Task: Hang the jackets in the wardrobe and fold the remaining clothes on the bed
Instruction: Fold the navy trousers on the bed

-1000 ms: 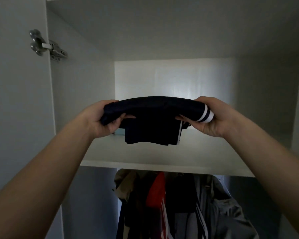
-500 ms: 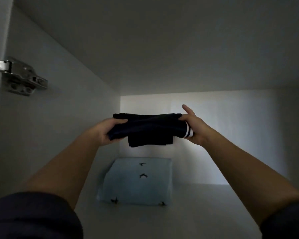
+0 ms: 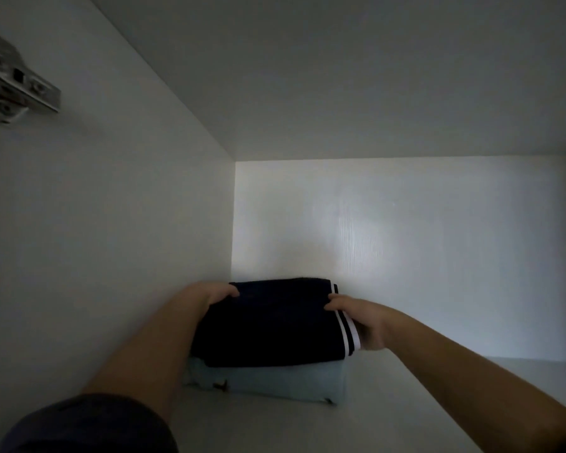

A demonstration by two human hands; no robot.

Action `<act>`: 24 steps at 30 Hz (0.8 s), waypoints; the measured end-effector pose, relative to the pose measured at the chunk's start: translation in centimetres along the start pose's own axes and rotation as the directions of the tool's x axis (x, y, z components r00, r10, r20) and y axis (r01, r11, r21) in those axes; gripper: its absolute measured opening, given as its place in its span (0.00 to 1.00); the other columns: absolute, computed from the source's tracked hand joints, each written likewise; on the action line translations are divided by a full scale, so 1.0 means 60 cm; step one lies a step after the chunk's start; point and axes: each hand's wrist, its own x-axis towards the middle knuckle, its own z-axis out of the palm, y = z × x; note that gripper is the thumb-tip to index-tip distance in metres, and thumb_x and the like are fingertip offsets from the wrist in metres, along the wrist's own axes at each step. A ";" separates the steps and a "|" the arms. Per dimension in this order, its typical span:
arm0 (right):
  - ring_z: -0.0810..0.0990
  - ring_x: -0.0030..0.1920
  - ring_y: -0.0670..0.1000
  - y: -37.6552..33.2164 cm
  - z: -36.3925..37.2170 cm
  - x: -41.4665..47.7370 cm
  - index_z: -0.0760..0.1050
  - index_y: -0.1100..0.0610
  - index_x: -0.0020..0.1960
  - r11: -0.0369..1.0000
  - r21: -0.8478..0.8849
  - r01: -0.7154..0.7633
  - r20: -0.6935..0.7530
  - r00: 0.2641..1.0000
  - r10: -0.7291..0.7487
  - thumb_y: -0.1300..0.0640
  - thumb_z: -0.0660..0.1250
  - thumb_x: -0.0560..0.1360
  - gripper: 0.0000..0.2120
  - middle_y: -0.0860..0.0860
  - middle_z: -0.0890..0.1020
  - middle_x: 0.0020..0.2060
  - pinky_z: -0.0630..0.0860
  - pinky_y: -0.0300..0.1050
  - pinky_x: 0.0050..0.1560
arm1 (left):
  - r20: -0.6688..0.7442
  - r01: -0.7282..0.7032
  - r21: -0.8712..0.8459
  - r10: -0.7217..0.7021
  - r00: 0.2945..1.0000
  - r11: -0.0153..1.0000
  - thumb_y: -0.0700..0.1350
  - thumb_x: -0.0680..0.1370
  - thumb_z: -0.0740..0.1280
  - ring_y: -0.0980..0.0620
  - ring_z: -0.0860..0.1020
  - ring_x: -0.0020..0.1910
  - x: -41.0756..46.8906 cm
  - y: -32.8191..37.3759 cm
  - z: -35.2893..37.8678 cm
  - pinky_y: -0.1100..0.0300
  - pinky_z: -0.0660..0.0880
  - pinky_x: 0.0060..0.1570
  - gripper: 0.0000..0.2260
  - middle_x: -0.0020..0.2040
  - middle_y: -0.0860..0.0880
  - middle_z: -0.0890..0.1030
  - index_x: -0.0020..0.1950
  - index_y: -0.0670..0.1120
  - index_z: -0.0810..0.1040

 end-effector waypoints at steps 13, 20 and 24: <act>0.78 0.50 0.57 -0.014 0.012 0.136 0.59 0.50 0.75 0.939 0.148 0.310 -0.223 0.936 -0.273 0.69 0.60 0.76 0.32 0.59 0.75 0.61 0.78 0.44 0.34 | -0.270 -0.214 -0.086 0.185 0.945 0.973 0.33 0.76 0.66 0.40 0.78 0.54 0.143 0.040 0.037 0.56 0.72 0.47 0.12 0.57 0.36 0.79 0.60 0.34 0.76; 0.81 0.51 0.57 -0.022 -0.005 0.138 0.67 0.42 0.66 0.894 0.239 0.378 -0.115 0.926 -0.360 0.67 0.63 0.74 0.27 0.55 0.79 0.56 0.81 0.45 0.36 | -0.041 -0.214 -0.248 0.210 0.977 0.945 0.26 0.76 0.56 0.46 0.75 0.37 0.185 -0.005 0.033 0.57 0.72 0.37 0.15 0.40 0.41 0.77 0.57 0.38 0.74; 0.79 0.52 0.59 -0.006 -0.001 0.147 0.68 0.53 0.69 0.971 0.106 0.213 -0.096 0.974 -0.203 0.67 0.60 0.74 0.24 0.59 0.78 0.55 0.78 0.47 0.39 | -0.105 -0.215 0.085 0.223 0.969 0.973 0.29 0.75 0.60 0.43 0.77 0.46 0.189 -0.006 0.038 0.56 0.72 0.44 0.14 0.50 0.37 0.79 0.59 0.35 0.75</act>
